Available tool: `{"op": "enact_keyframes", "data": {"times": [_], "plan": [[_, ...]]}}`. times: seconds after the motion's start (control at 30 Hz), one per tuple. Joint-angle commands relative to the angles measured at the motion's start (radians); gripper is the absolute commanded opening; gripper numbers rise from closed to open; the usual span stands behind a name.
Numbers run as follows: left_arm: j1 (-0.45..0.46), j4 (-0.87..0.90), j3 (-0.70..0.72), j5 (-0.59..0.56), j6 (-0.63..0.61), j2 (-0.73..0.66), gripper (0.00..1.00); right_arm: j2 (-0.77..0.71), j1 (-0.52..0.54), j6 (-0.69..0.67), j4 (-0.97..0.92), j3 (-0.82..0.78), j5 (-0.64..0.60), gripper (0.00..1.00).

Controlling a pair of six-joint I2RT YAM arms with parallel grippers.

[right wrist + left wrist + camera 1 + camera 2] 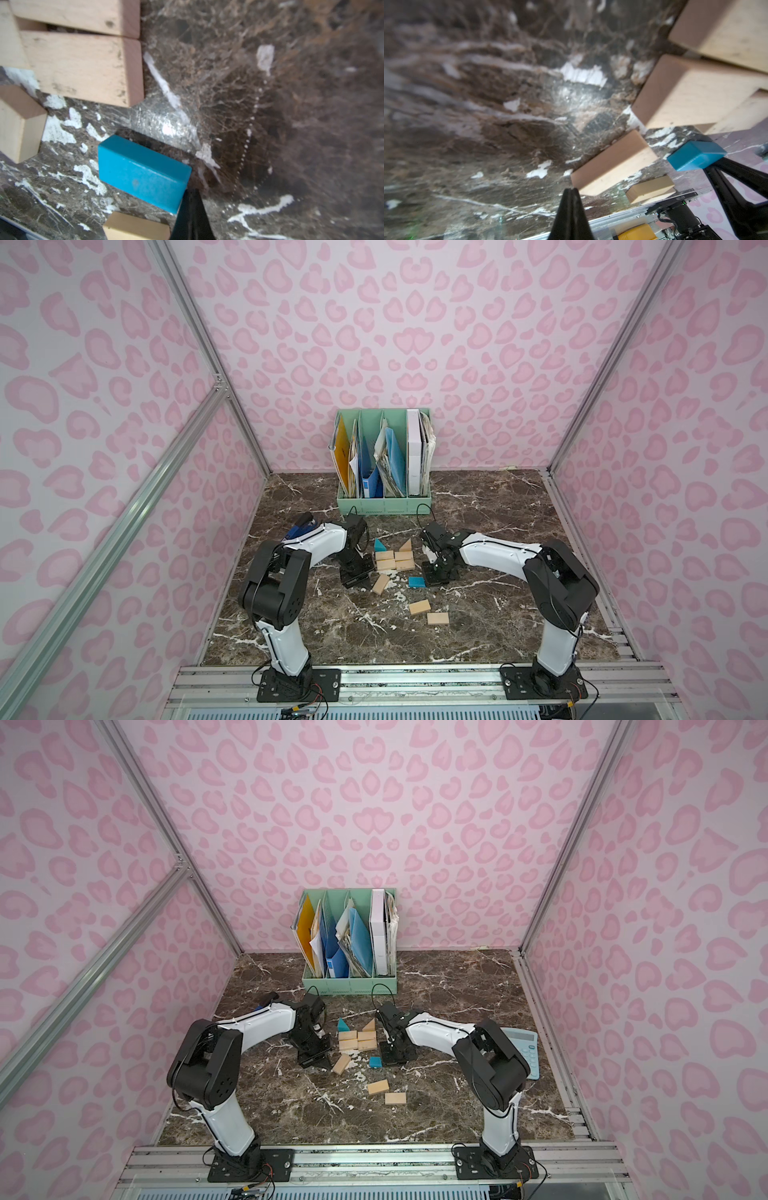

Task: Assemble a carrot with building blocks
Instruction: Adjust the building block at the center of the board.

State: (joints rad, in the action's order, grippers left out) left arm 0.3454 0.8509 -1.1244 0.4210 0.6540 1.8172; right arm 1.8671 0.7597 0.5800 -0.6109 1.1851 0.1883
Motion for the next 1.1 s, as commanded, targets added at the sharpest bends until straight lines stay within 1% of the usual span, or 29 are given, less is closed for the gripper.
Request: {"op": "enact_keyframes", "data": {"times": [0.0,0.2,0.37,0.53,0.67,0.93,1.07], "plan": [[-0.008,0.022,-0.017,0.007,-0.019,0.011,0.02,0.006,0.003,0.015,0.010,0.001,0.016,0.00],[-0.024,0.051,-0.017,0.001,-0.032,-0.007,0.02,0.017,0.003,0.014,0.002,0.021,0.013,0.00],[-0.020,-0.002,0.064,0.039,0.004,-0.050,0.03,0.035,0.002,0.013,0.005,0.037,0.019,0.00],[-0.011,-0.041,0.103,0.051,0.018,-0.053,0.03,0.053,0.003,0.006,-0.003,0.055,0.024,0.00],[-0.010,-0.063,0.079,0.075,0.017,-0.011,0.03,0.061,0.003,0.002,-0.012,0.064,0.025,0.00],[-0.011,-0.051,0.011,0.071,-0.007,0.059,0.02,0.061,0.003,0.005,-0.019,0.075,0.030,0.00],[-0.013,-0.035,-0.007,0.060,-0.021,0.068,0.02,0.066,0.002,0.008,-0.024,0.083,0.030,0.00]]}}
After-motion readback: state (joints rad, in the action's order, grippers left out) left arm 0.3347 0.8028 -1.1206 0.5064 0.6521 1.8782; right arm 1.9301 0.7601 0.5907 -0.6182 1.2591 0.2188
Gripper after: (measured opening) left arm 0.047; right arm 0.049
